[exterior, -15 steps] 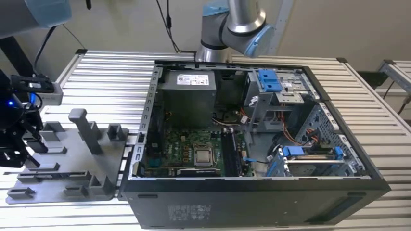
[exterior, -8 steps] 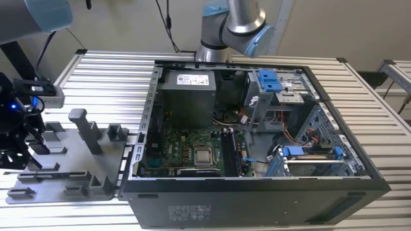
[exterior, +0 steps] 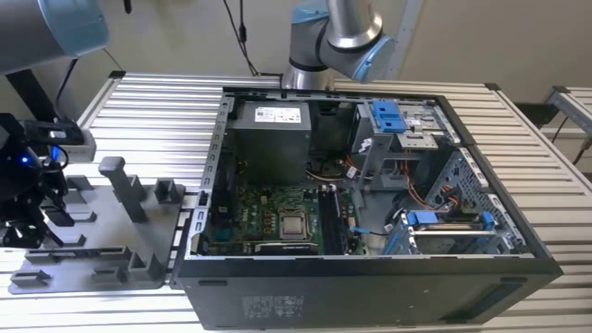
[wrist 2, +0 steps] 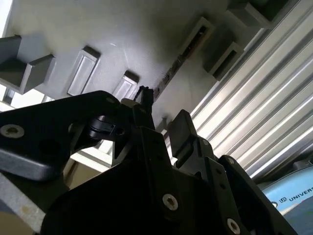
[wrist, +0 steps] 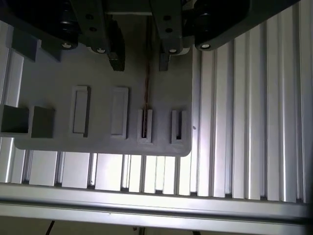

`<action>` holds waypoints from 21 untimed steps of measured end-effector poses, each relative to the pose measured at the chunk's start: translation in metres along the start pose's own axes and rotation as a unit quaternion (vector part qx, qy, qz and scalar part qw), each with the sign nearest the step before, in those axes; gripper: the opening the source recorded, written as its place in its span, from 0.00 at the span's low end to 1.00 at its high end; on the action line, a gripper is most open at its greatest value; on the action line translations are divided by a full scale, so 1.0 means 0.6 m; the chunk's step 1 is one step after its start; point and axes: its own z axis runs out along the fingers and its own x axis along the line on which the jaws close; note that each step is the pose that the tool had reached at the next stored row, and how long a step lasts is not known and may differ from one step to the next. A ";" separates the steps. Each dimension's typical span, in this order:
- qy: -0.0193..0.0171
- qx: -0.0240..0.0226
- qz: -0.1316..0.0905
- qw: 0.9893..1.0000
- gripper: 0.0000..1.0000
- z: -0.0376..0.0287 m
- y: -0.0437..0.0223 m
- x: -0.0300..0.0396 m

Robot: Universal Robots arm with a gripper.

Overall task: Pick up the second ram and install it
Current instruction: 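Pick up the second ram and move it above second insertion slot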

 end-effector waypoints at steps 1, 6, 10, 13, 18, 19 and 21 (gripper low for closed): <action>0.000 -0.001 0.000 1.000 0.42 0.002 0.000 0.000; 0.000 -0.010 0.000 1.000 0.42 0.012 0.000 0.001; -0.001 -0.013 0.000 1.000 0.42 0.020 0.000 0.001; 0.000 -0.010 0.000 1.000 0.42 0.029 0.001 0.002; 0.000 -0.008 0.000 1.000 0.42 0.040 0.001 0.002; 0.000 -0.007 0.000 1.000 0.42 0.042 0.001 0.002; 0.000 -0.007 0.000 1.000 0.42 0.045 0.001 0.002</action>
